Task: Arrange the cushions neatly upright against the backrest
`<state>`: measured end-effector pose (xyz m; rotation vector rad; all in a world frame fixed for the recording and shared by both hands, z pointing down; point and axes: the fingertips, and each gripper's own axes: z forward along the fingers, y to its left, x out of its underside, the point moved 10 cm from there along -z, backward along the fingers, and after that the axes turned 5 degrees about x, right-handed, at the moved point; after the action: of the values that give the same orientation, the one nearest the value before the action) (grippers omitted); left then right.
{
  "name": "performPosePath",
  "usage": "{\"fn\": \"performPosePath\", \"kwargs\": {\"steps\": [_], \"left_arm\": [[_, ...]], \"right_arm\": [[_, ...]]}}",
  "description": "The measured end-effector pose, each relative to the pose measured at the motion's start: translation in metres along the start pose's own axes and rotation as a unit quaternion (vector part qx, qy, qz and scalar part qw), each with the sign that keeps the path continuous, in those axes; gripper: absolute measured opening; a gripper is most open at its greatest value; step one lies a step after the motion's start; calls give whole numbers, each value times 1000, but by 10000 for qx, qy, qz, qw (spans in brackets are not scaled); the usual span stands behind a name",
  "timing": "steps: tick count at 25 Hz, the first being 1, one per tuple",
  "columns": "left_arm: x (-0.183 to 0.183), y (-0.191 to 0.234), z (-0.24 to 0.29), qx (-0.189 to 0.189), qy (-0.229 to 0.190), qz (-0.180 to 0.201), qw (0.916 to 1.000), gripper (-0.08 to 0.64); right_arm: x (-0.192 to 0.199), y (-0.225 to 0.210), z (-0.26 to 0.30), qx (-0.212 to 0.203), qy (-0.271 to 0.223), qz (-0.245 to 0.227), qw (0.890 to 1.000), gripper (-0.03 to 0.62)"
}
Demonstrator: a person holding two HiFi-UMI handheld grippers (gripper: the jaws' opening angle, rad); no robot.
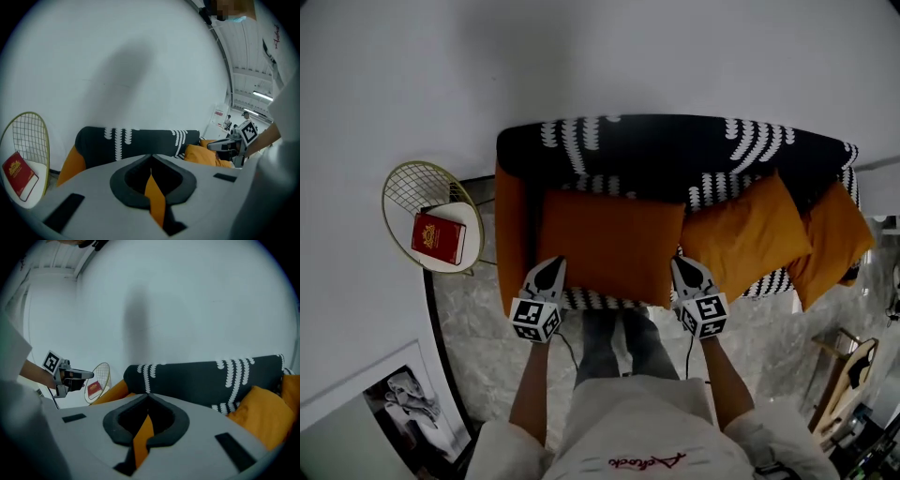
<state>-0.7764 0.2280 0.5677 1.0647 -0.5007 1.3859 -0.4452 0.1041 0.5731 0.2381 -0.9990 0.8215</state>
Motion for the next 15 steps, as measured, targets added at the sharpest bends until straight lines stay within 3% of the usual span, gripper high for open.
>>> {"fn": "performPosePath", "kwargs": {"steps": [15], "left_arm": [[135, 60, 27, -182, 767, -719, 9943, 31]], "right_arm": [[150, 10, 25, 476, 1119, 895, 9885, 26]]}}
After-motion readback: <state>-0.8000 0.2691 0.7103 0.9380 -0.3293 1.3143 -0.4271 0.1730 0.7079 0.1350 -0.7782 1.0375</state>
